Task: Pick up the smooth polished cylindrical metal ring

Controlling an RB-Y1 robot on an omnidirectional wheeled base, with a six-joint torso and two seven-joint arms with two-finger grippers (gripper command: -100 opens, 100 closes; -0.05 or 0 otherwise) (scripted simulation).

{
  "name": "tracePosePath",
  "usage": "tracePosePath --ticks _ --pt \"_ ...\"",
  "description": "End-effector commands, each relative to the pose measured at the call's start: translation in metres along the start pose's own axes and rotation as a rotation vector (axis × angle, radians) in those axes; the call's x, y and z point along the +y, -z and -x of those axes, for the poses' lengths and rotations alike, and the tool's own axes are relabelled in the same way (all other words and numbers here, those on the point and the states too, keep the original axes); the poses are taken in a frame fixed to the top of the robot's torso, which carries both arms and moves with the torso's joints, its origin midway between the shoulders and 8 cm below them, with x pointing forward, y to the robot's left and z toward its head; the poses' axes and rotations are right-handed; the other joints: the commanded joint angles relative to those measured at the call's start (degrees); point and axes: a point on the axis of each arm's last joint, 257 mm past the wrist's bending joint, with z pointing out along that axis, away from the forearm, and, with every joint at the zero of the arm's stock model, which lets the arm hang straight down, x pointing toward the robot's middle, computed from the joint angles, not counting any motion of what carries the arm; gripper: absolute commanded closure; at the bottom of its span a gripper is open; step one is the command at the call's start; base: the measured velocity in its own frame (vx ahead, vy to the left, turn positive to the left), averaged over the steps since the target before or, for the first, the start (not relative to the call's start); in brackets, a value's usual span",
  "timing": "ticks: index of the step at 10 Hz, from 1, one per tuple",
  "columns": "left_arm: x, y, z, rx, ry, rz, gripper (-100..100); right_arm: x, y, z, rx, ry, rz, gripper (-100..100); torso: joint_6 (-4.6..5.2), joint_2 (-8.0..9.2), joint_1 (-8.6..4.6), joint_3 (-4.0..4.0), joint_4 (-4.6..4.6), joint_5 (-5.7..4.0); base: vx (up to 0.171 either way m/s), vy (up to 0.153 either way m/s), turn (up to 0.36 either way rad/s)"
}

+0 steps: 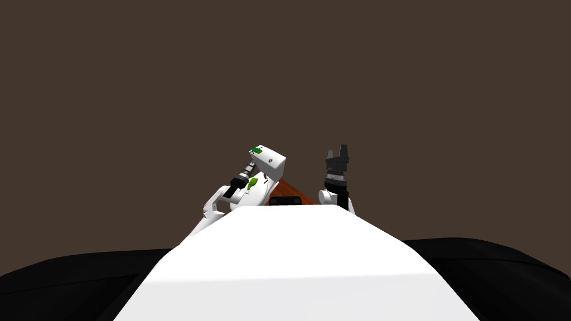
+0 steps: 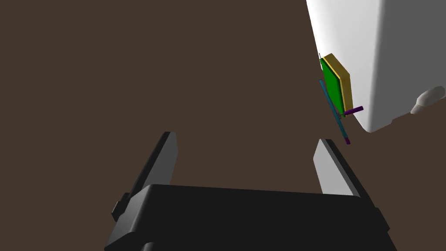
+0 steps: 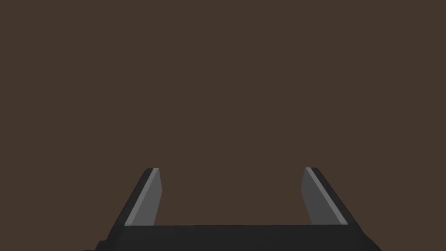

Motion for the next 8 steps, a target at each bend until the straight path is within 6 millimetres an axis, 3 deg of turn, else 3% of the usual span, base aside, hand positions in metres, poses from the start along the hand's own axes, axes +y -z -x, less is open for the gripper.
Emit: tracePosePath --ticks 1,8 --pt "0.022 -0.004 -0.002 0.021 -0.028 0.063 -100 0.0 0.0 0.0 0.0 0.0 0.0 0 0.0 0.0 0.0 0.0 0.0 0.0 0.0 -0.051 -0.183" --pt "0.082 -0.007 0.006 0.049 -0.113 0.253 -100 0.0 0.0 0.0 0.0 0.0 0.0 0 0.01 -0.11 -0.18 -0.06 -0.02 -0.04 0.012 -0.051 -0.094"
